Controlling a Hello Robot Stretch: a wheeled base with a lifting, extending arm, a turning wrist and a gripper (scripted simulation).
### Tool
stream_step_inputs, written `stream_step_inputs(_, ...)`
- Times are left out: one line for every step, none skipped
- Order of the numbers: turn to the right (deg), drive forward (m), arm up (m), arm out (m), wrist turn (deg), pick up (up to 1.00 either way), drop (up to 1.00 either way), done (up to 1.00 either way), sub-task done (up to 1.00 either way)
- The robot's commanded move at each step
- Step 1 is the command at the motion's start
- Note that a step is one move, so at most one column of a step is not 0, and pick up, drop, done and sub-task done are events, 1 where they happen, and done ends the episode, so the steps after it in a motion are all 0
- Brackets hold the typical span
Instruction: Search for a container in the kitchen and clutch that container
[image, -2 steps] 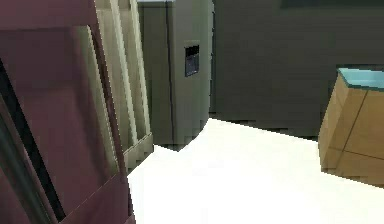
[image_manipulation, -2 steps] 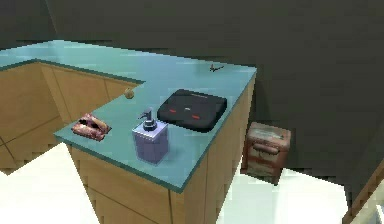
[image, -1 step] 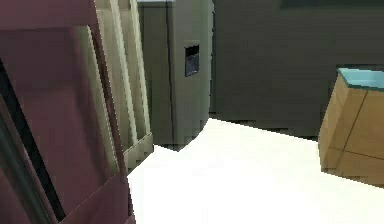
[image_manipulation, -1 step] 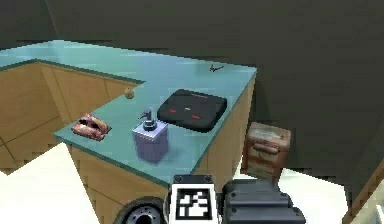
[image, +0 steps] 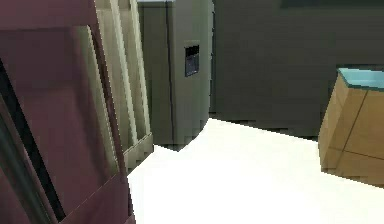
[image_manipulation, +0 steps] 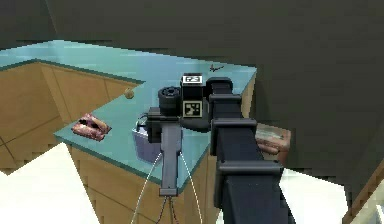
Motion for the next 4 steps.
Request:
stream_step_inputs(0.0,0.0,0.0,0.0,45.0,0.0,0.0,0.0,0.0)
stream_step_inputs(0.0,0.0,0.0,0.0,45.0,0.0,0.0,0.0,0.0)
stream_step_inputs(0.0,0.0,0.0,0.0,45.0,0.0,0.0,0.0,0.0)
stream_step_inputs(0.0,0.0,0.0,0.0,18.0,0.0,0.0,0.0,0.0)
